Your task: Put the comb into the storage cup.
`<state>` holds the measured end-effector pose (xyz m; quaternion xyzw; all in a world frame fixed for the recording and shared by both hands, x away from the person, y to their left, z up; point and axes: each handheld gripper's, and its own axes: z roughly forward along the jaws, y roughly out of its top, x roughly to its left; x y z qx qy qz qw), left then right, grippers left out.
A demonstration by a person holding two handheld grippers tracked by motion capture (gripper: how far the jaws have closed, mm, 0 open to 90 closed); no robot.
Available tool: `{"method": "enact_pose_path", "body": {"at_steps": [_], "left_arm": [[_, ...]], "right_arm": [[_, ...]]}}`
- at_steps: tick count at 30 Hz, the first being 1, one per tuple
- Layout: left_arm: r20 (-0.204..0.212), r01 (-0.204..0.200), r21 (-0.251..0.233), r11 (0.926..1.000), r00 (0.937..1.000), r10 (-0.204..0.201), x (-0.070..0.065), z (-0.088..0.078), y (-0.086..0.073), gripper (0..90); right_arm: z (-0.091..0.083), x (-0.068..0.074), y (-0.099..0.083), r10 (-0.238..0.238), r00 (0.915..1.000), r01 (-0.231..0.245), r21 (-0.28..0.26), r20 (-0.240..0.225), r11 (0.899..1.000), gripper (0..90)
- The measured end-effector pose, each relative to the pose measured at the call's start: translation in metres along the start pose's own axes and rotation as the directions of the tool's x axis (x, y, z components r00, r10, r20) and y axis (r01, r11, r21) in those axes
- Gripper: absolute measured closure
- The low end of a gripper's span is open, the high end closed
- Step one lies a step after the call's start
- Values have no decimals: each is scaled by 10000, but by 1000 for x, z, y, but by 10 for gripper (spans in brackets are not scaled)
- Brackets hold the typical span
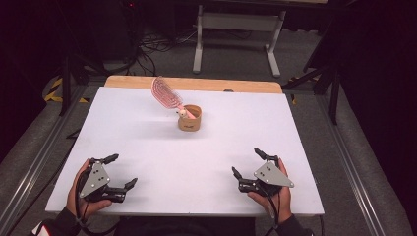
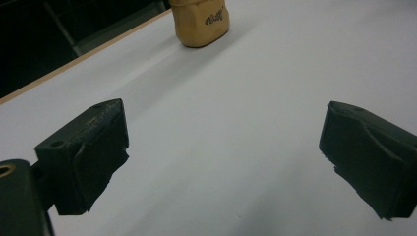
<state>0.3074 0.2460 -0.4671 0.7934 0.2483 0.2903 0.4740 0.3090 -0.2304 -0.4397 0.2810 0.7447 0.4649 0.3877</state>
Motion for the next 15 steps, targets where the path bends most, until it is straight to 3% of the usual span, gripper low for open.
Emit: {"method": "enact_pose_path", "body": {"at_steps": [7, 15], "left_arm": [[74, -219, 58, 9997, 9997, 219, -4, 0, -1, 54], [120, -188, 92, 9998, 9998, 187, -4, 3, 0, 54]], "right_arm": [[2, 5, 3, -207, 9998, 207, -51, -82, 9998, 98], [2, 4, 2, -180, 9998, 180, 7, -82, 9998, 97]]}}
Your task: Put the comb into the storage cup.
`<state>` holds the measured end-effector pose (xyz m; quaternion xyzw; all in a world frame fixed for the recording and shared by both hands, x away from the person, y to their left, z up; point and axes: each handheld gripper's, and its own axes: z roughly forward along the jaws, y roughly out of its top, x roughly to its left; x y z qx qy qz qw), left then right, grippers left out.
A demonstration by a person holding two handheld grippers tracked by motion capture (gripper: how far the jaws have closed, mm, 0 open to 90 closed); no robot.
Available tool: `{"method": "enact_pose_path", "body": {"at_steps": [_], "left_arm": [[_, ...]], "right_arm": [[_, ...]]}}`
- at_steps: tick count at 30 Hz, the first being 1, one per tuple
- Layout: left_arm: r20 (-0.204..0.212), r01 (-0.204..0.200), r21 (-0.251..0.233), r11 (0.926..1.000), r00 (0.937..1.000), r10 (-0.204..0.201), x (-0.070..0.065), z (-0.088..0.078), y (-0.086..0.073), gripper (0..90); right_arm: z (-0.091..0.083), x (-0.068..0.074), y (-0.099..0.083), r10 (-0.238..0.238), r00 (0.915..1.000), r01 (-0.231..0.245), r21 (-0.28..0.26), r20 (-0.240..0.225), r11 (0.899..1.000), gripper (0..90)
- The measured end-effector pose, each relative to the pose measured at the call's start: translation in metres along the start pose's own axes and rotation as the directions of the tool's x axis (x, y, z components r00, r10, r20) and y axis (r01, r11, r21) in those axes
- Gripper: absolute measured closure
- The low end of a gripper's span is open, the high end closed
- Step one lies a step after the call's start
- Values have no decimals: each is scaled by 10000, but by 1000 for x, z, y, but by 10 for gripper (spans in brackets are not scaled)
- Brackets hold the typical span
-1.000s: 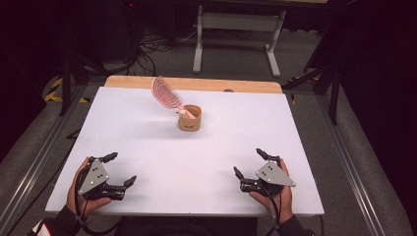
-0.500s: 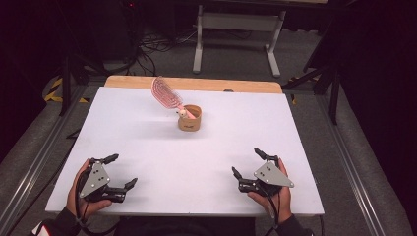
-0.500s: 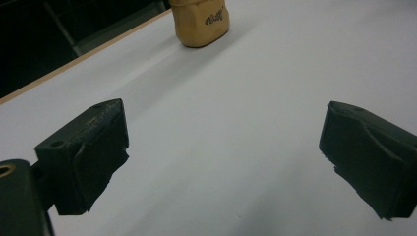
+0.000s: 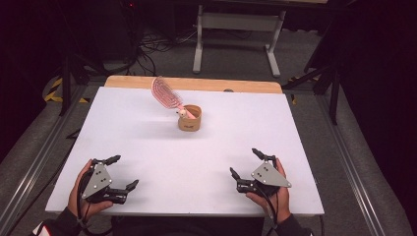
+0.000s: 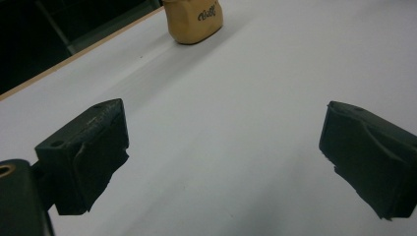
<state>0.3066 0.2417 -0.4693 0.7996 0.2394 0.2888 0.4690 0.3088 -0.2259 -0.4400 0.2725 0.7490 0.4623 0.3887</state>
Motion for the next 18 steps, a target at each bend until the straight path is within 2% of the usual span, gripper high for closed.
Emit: {"method": "enact_pose_path", "body": {"at_steps": [13, 18], "left_arm": [[74, -7, 145, 9999, 10000, 6, 0, 5, 1, 54], [23, 162, 147, 9998, 9999, -162, 0, 7, 1, 54]], "right_arm": [[-2, -2, -2, 79, 10000, -80, 22, 46, 10000, 98], [-1, -2, -3, 84, 10000, -84, 71, 0, 9999, 96]]}}
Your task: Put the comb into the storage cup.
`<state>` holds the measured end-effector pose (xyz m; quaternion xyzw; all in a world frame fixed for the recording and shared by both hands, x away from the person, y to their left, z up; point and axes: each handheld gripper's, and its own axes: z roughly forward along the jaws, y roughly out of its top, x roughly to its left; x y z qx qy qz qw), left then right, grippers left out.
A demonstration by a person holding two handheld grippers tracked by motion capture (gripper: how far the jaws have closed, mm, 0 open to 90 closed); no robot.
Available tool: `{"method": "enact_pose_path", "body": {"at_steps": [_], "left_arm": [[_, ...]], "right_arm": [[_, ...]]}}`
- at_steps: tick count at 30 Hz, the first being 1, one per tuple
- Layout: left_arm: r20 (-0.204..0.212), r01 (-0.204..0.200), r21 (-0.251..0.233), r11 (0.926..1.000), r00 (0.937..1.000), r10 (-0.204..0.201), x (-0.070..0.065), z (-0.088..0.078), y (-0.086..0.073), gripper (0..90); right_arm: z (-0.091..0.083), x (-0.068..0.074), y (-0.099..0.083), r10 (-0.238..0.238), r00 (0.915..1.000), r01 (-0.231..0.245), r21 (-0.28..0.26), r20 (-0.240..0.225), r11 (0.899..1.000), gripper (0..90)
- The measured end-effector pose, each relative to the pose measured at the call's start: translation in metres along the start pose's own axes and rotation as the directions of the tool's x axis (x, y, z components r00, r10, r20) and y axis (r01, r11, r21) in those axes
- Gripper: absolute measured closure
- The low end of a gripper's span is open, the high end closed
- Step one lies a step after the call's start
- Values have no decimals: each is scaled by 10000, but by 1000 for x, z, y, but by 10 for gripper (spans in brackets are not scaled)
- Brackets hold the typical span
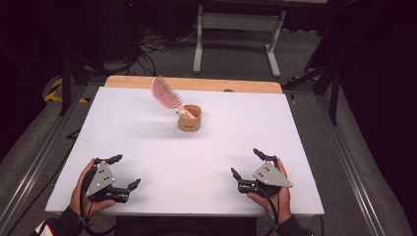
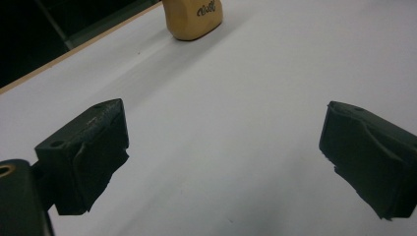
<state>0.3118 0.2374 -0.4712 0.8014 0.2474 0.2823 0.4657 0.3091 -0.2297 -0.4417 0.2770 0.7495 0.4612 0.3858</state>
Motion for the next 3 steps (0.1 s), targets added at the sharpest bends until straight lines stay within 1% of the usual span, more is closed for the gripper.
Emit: {"method": "enact_pose_path", "body": {"at_steps": [3], "left_arm": [[14, 191, 9, 9998, 9998, -191, 0, 1, -1, 55]], "right_arm": [[1, -1, 1, 111, 9999, -111, -17, -13, 9999, 96]]}}
